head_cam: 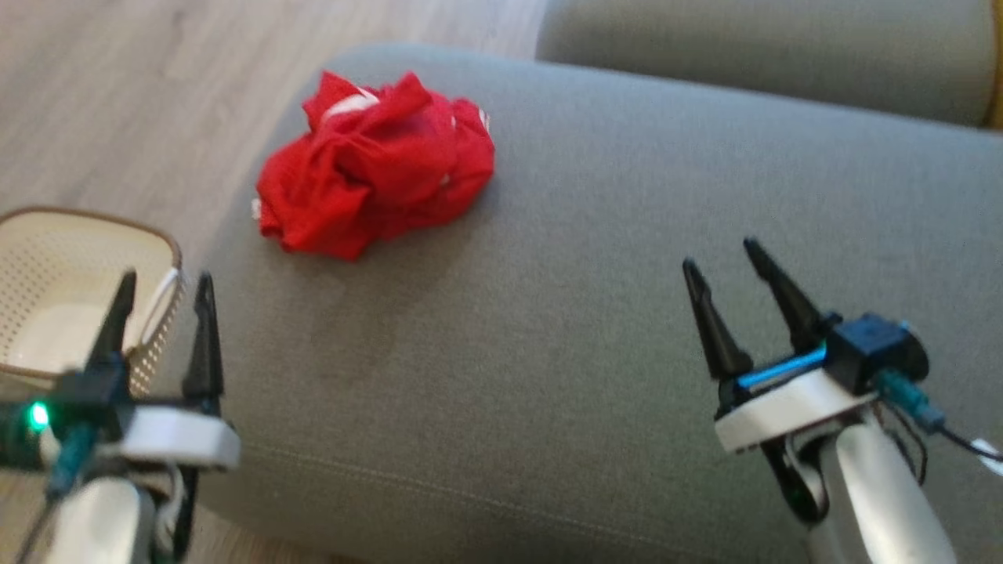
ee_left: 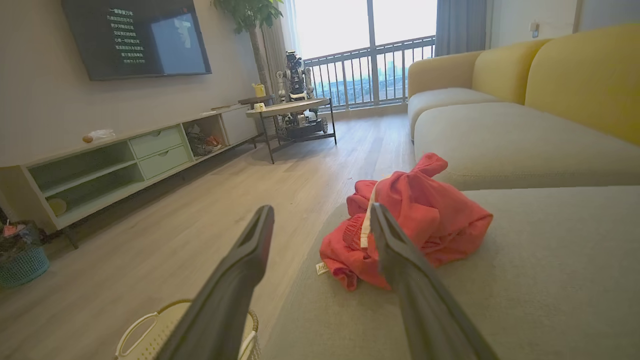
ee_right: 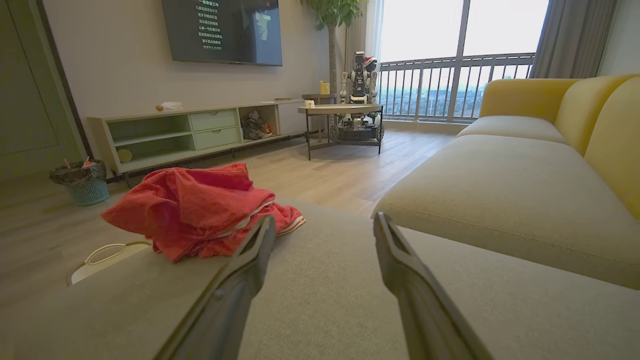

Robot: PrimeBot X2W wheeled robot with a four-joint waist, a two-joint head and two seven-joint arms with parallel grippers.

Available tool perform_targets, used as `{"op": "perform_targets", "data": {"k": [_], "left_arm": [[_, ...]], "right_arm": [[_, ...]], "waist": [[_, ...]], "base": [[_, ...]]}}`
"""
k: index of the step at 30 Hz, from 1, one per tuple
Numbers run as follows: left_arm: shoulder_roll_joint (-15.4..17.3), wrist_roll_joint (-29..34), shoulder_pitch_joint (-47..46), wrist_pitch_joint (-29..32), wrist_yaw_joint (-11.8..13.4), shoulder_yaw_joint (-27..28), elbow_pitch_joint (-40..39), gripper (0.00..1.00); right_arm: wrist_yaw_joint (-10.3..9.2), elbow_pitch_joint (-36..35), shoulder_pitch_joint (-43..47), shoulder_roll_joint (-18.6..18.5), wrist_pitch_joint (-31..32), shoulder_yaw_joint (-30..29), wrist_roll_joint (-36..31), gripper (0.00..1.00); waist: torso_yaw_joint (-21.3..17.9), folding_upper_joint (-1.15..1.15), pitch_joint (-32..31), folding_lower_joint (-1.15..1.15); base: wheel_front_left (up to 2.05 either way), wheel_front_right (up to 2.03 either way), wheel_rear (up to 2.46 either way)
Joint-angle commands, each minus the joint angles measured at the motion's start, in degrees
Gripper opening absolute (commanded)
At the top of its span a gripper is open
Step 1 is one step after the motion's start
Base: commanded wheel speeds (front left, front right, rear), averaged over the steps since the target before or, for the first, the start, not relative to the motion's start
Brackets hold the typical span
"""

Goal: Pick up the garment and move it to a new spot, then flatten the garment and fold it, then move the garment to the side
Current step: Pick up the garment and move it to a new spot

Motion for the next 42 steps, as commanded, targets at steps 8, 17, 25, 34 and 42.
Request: {"op": "perform_targets", "data": {"k": [8,17,25,34,42], "left_arm": [[6.8,-5.6,-21.8,13.6,-9.3,1.3,8.4,1.00],[9.6,-11.4,-35.7,22.9,-12.3,-2.5,18.3,1.00],[11.2,-14.2,-43.7,29.0,-12.6,-6.4,29.4,0.00],[13.2,-17.0,-46.6,21.1,-12.4,-5.6,32.2,0.00],[12.1,-17.2,-46.5,11.8,-9.8,-3.5,25.8,0.00]], "right_arm": [[-0.01,-7.1,-8.7,-0.4,-0.5,1.2,-4.1,1.00],[-0.01,-9.1,-10.9,-0.4,-0.5,1.6,-4.4,1.00],[-0.01,-9.4,-12.0,-0.4,-0.5,2.1,-4.1,1.00],[-0.01,-9.4,-11.6,-0.4,-0.5,2.1,-3.7,1.00],[-0.01,-8.6,-10.8,-0.4,-0.5,1.4,-2.1,1.00]], "waist": [[-4.5,0.00,14.1,0.00],[-7.2,0.00,18.8,0.00],[-10.2,0.00,20.4,0.00],[-12.3,0.00,19.1,0.00],[-12.3,0.00,13.6,0.00]], "base": [[0.00,0.00,0.00],[0.00,0.00,0.00],[0.00,0.00,0.00],[0.00,0.00,0.00],[0.00,0.00,0.00]]}}
